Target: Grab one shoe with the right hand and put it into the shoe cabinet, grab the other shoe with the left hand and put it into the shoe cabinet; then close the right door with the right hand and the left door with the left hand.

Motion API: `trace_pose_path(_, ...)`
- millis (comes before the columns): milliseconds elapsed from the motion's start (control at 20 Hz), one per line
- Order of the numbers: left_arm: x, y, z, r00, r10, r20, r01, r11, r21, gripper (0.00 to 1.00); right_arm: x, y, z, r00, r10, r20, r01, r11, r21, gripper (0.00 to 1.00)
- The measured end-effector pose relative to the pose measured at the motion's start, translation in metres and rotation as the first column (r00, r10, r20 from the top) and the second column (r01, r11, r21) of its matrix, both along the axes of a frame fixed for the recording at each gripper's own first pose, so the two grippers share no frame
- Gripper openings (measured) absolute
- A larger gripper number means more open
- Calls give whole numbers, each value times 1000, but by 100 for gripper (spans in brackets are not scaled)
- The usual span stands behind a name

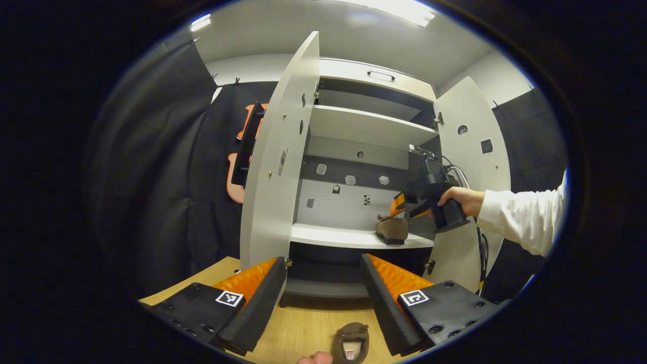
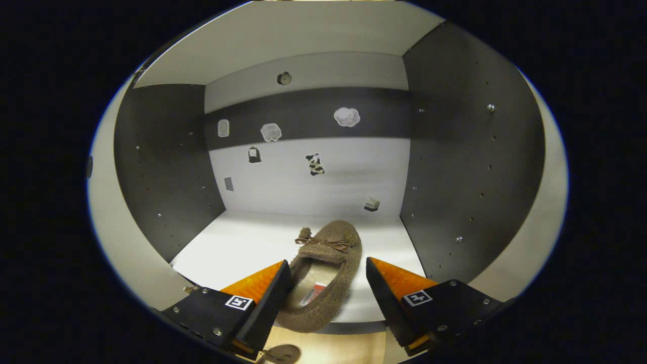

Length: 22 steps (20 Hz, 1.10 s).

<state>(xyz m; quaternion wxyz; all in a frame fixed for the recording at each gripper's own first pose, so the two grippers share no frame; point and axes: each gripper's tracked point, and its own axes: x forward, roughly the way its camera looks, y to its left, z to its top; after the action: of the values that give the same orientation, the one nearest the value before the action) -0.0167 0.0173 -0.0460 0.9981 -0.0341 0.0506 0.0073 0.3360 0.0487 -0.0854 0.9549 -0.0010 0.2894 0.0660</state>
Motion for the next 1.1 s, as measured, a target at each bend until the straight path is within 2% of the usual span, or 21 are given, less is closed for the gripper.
trace_pose_path(200,-2,-7,-2,1000,-20,-6,20,1000,5,96,-46,11,49,989,38,145,-36,999,-21,92)
trace_pose_path(250,-2,-9,-3,1000,-26,-9,26,1000,4,99,-60,12,61,982,45,183,-43,999,-16,93)
trace_pose_path(400,-2,-13,-12,998,-45,-36,45,999,0,96,-105,9,80,963,38,268,-40,999,1,92)
trace_pose_path(650,-4,-18,-35,994,-60,-92,63,998,29,96,-173,-24,82,921,-19,389,34,999,-32,92)
trace_pose_path(900,-11,-34,-69,979,-98,-181,101,995,4,99,-228,-54,60,909,-87,408,95,995,0,92)
trace_pose_path(1100,-20,-42,-95,964,-116,-241,126,992,25,97,-262,-76,52,883,-89,460,128,990,-53,92)
